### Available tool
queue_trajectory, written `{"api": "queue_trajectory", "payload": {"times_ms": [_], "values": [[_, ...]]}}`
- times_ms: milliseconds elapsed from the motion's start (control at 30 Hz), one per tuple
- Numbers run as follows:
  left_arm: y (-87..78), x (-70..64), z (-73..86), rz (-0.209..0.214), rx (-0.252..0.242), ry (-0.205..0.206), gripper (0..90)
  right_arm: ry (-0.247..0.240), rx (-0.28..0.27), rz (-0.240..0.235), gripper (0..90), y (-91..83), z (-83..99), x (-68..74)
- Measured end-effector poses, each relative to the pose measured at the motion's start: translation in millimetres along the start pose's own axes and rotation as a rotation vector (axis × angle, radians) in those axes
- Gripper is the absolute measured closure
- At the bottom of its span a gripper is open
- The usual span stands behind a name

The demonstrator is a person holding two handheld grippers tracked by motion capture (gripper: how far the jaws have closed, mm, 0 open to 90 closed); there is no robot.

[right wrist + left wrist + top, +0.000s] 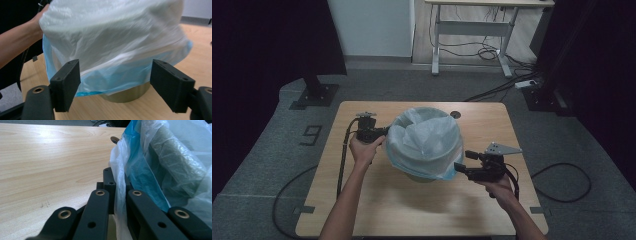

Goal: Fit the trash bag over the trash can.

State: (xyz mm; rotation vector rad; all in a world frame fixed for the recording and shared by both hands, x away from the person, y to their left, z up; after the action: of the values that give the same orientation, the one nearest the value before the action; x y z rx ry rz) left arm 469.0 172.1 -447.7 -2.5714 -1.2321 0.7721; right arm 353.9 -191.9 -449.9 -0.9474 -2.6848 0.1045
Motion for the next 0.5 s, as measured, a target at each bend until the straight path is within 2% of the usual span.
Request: {"api": "queue_trajectory", "payload": {"times_ms": [200, 367, 400, 433, 467, 500], "values": [[-0.8, -1.1, -0.1, 0.003, -0.001, 0.002, 89.4, 0.024, 0.004, 0.005, 21.6, 12.3, 8.1, 1.1], [0.0, -1.7, 0.0, 0.008, -0.004, -0.001, 89.4, -0.009, 0.012, 0.004, 24.3, 19.0, 4.5, 5.5], [0.2, -1.9, 0.1, 0.010, -0.005, -0.002, 89.4, -0.015, 0.014, 0.004, 27.8, 20.8, 4.8, 6.6], [0.3, -2.4, 0.1, 0.012, -0.005, -0.001, 89.3, -0.026, 0.011, 0.013, 35.9, 21.6, 5.3, 7.6], [0.2, -2.9, 0.2, 0.013, -0.006, 0.001, 89.3, -0.064, -0.007, 0.018, 50.1, 21.4, 6.1, 10.3], [0.1, -3.2, 0.3, 0.014, -0.005, 0.002, 89.3, -0.088, -0.016, 0.000, 60.3, 21.3, 7.2, 12.7]]}}
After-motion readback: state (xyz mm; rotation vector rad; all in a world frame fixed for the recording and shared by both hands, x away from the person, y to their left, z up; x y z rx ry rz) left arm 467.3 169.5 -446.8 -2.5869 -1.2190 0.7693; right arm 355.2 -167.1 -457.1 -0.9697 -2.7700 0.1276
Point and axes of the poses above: each handheld gripper's, and its own axes: y roughly forward along the jaws, z roughly out of its underside, x roughly to its left, the point moved 3 cm from there along y, roughly forward along the jaws, and after that the axes turned 12 degrees about -x, right-handed, at the moved point
